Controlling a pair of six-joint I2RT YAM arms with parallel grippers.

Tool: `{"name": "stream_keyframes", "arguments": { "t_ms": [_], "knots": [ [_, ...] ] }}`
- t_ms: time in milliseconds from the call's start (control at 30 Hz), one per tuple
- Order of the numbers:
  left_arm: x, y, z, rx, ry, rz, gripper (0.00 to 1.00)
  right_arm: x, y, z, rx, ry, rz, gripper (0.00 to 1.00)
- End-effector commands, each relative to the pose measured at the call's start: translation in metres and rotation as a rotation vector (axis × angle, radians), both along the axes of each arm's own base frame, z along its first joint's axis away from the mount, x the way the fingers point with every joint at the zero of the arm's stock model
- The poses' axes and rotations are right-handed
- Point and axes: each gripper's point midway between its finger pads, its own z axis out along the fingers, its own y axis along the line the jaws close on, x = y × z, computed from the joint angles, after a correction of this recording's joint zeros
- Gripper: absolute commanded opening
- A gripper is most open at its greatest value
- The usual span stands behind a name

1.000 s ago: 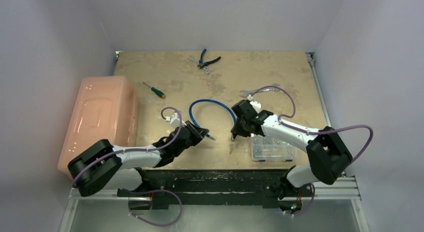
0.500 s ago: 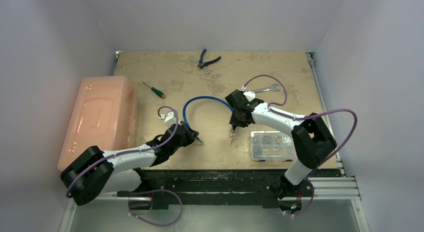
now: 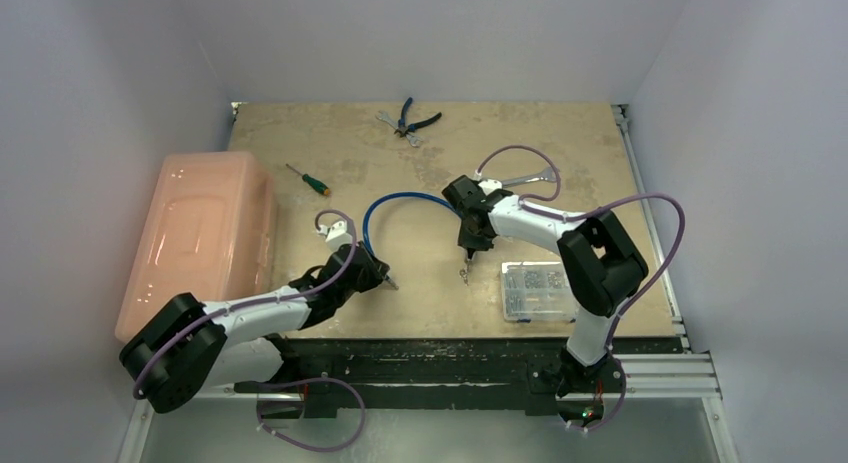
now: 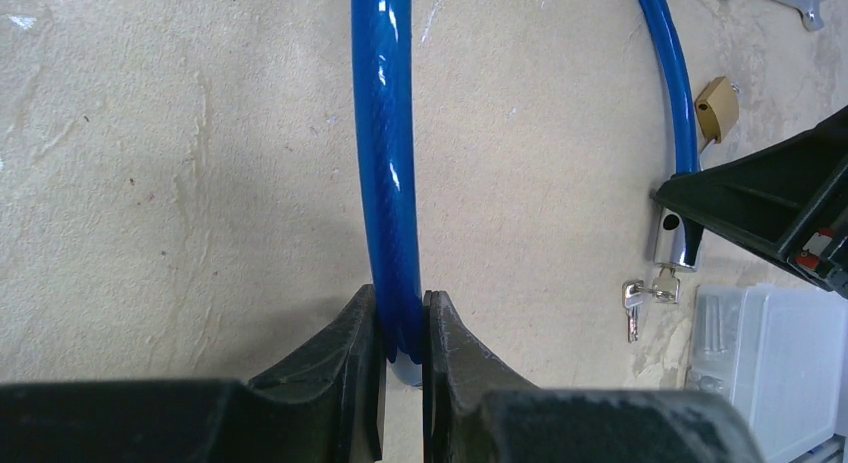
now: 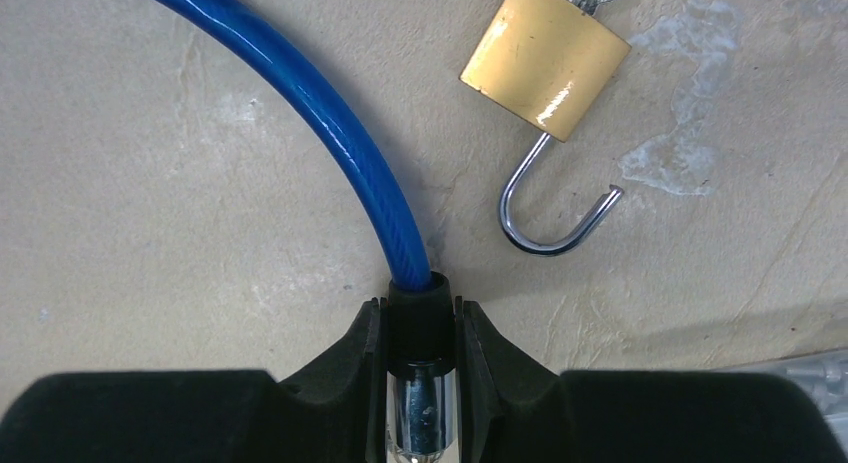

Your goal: Unlock with the key

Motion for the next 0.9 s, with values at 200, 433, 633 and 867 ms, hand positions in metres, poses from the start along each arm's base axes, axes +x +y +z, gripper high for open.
{"name": "stream_keyframes", "arguments": {
  "t_ms": [200,433,633,867],
  "knots": [
    [0.004,0.014,0.004,0.112,0.009,0.008,0.4,0.015,-0.006,0.021,-0.04,-0.061,0.004,0.0],
    [0.002,0.028,0.034,0.144,-0.023,0.032,0.7,0.013,-0.004,0.022,-0.022,-0.057,0.014,0.0],
    [0.001,0.043,0.098,0.164,-0.103,0.05,0.84,0.012,-0.001,0.026,-0.003,-0.066,0.031,0.1],
    [-0.005,0.081,0.187,0.341,-0.249,0.029,0.86,0.014,-0.001,0.044,0.017,-0.114,0.047,0.52]
  ]
}}
